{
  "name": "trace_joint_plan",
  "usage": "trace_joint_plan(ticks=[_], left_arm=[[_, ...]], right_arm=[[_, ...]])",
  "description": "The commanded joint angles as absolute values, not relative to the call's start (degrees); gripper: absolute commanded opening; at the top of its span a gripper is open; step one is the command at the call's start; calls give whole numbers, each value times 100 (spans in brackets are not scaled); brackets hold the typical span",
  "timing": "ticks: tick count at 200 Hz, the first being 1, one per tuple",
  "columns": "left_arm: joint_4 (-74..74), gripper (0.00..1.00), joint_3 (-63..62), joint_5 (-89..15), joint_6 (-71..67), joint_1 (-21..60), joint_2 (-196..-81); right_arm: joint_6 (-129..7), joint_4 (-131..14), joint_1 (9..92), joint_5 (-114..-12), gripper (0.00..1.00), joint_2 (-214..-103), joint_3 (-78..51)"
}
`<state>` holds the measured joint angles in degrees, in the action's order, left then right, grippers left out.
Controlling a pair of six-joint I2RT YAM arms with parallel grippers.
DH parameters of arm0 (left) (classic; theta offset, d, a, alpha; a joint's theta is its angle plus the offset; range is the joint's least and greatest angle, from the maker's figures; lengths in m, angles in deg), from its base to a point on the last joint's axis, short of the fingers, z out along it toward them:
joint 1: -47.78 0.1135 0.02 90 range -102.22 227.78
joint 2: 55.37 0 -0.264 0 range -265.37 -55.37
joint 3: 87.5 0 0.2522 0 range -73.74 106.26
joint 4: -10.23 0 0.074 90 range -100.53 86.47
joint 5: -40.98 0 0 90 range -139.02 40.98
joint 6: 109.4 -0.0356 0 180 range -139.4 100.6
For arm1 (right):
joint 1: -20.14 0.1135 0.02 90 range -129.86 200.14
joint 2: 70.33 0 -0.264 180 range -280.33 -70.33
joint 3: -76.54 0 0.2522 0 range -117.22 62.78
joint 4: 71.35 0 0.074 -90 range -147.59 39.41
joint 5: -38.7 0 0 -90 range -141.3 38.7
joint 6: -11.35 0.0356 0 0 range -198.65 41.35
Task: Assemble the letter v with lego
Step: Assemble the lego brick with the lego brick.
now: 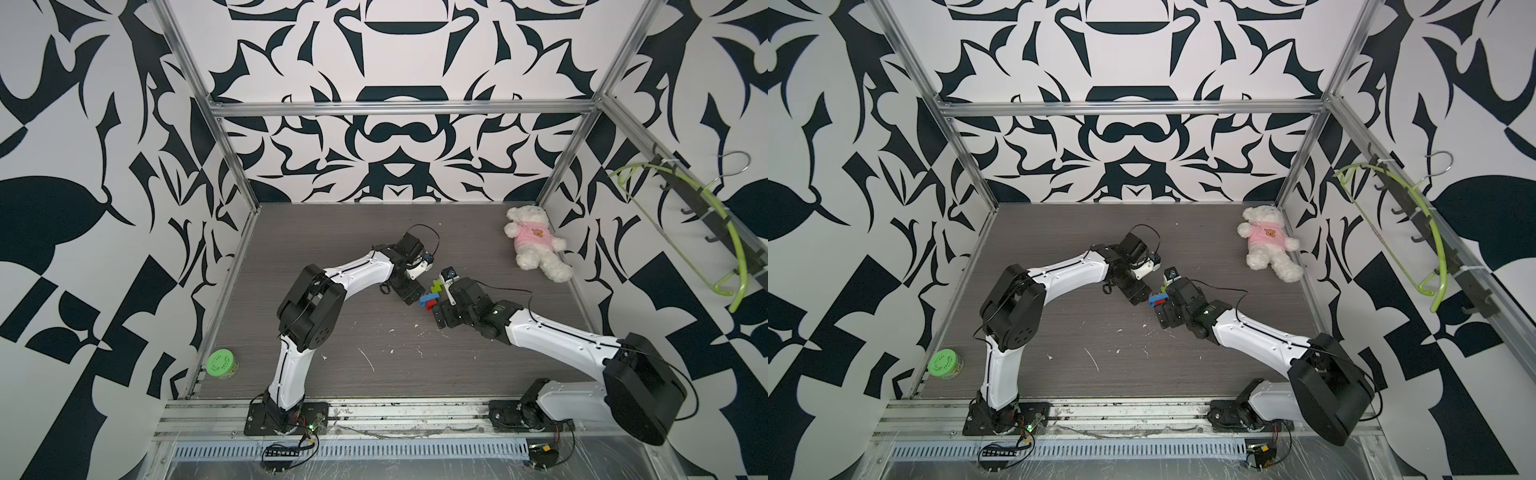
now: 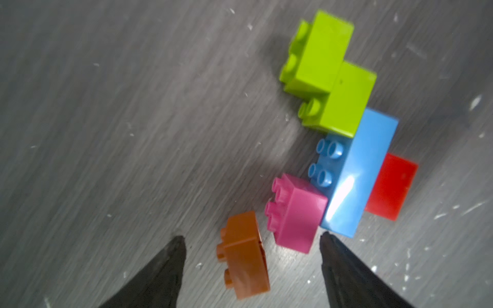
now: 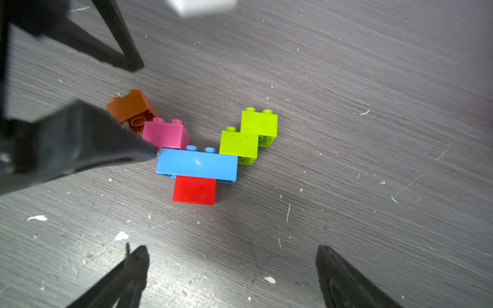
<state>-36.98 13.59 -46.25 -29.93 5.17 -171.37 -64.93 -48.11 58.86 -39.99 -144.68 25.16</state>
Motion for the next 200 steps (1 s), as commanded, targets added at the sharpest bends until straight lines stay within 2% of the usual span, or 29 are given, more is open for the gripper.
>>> trace_joint_plan(ticks=[1, 14, 40, 66, 132, 200], left_arm=[[-3169, 92, 1061, -4209, -2405, 641, -16428], [-3005, 92, 853, -4018, -2142, 711, -16152], [-2609, 93, 331, -3799, -1570, 942, -15696], [-2425, 93, -33, -3613, -1346, 1161, -15453], [-2594, 93, -53, -3742, -1344, 1192, -15560], [-2776, 93, 48, -3761, -1397, 1190, -15644]], right_arm=[[-6004, -5183, 5576, -4585, 100, -14489, 2456], [-5820, -5577, 5299, -5345, 100, -14493, 2530], [-5856, -5804, 5195, -5614, 99, -14908, 2292], [-5748, -6354, 4869, -6382, 96, -15530, 2106], [-5732, -6836, 4784, -6964, 94, -16461, 1631], [-5800, -6687, 4774, -6853, 92, -16602, 1458]])
